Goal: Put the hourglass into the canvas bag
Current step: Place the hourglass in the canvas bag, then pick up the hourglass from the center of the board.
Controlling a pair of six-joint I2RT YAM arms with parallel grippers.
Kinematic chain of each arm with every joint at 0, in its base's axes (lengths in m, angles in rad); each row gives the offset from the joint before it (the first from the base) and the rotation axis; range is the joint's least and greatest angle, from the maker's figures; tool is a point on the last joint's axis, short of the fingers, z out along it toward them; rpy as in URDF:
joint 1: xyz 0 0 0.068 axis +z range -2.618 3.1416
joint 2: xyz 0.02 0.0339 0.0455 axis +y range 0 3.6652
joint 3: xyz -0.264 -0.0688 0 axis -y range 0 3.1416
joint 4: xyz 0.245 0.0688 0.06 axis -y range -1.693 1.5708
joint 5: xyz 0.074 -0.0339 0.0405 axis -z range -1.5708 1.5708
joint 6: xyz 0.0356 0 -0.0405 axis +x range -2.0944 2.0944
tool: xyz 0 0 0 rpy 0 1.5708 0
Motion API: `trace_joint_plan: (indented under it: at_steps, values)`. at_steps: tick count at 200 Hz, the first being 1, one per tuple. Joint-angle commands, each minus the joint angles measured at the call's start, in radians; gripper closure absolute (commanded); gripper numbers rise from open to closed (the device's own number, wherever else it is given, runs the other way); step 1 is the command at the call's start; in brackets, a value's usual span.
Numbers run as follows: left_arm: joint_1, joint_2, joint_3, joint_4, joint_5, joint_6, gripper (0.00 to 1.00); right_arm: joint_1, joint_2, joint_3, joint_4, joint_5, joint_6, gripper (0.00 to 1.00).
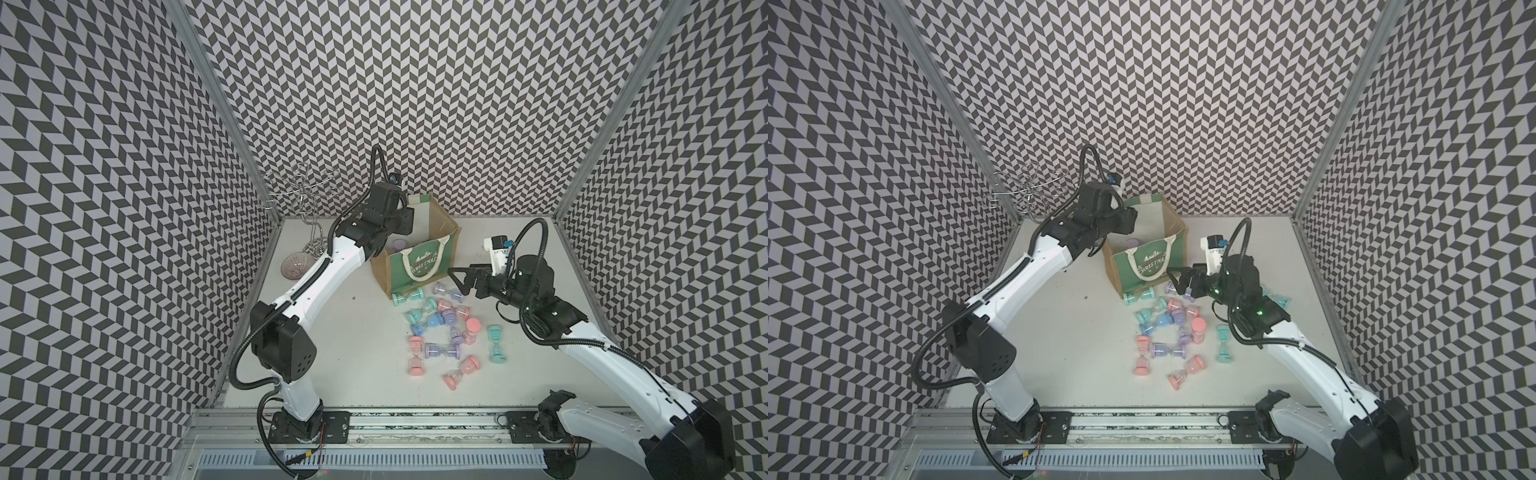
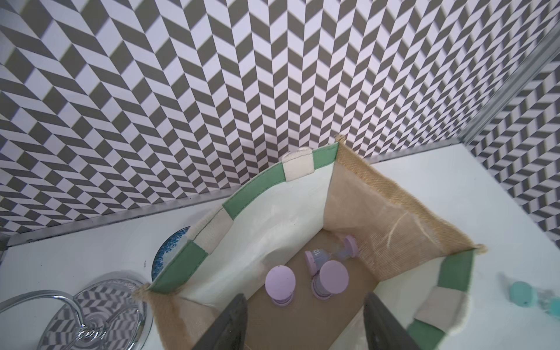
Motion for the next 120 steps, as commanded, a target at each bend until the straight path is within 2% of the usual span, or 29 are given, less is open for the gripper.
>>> trace_joint_plan:
  at_steps: [1, 55, 120]
  values:
    - [-0.038, -0.105, -0.108, 0.092, 0.011, -0.066, 0.37, -0.002, -0.015, -0.02, -0.014, -0.033, -0.029, 0.01]
    - [-0.132, -0.334, -0.347, 0.125, -0.005, -0.174, 0.35, 0.036, -0.034, -0.04, -0.064, -0.027, -0.054, 0.01]
    - [-0.27, -0.505, -0.572, 0.06, -0.04, -0.297, 0.34, 0.119, -0.038, -0.047, -0.14, 0.017, -0.084, 0.01]
